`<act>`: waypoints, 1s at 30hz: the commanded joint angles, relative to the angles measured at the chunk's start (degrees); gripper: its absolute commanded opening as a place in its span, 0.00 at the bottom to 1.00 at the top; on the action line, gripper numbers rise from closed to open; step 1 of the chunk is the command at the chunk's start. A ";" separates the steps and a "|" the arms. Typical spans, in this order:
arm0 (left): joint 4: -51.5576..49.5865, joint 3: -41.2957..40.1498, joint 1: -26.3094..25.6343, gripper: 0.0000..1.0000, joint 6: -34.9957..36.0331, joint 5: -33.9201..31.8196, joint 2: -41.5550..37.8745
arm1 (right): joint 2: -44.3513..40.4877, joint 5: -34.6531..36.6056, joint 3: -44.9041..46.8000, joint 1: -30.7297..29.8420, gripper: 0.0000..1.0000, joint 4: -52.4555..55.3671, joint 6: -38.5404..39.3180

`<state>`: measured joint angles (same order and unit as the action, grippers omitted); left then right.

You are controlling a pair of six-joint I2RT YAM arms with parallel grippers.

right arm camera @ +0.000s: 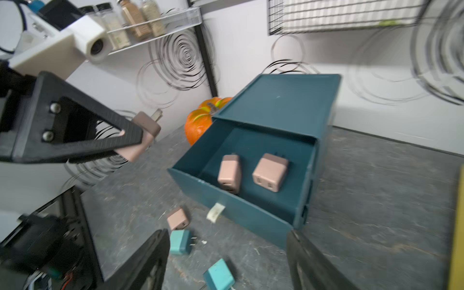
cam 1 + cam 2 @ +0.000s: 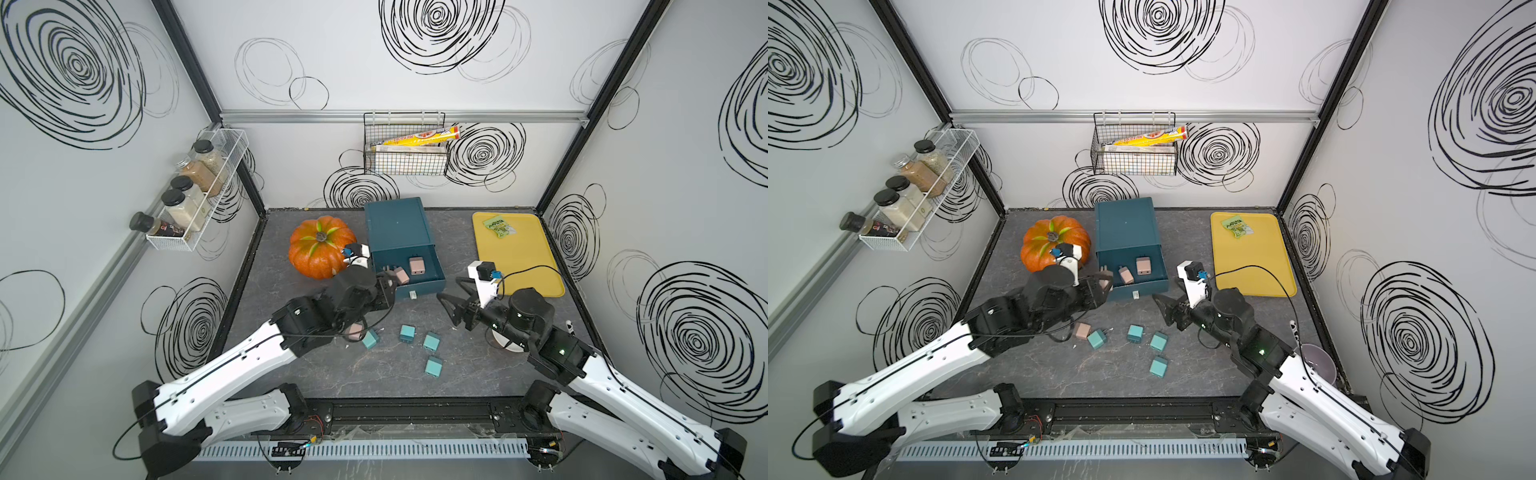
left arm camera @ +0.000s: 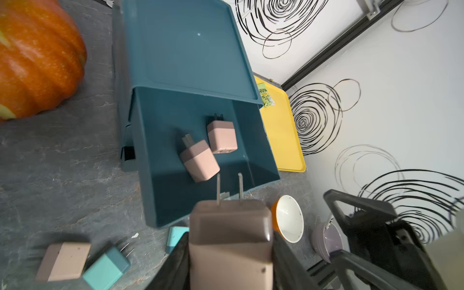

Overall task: Place the plugs into the drawer by color
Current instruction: Place the plug in the drawer.

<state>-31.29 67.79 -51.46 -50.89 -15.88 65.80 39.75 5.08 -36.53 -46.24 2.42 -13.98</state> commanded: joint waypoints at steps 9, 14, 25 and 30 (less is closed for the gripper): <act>-12.76 15.52 3.71 0.00 4.66 -6.43 19.46 | 11.33 3.06 -0.91 13.44 0.50 3.26 -4.39; -13.91 15.47 6.06 0.00 5.41 -7.06 22.17 | 17.49 -8.73 -1.63 15.91 0.47 0.93 -3.38; -17.99 17.54 8.01 0.09 5.77 -6.62 26.71 | 18.78 -15.32 -1.11 15.91 0.47 -1.16 -2.02; -18.54 17.67 9.02 0.14 5.81 -6.74 28.15 | 20.14 -17.94 -1.08 15.92 0.47 -1.60 -2.19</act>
<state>-46.92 84.99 -43.51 -45.82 -21.61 92.84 59.05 -10.22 -36.80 -30.41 2.15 -16.49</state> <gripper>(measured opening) 0.469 0.471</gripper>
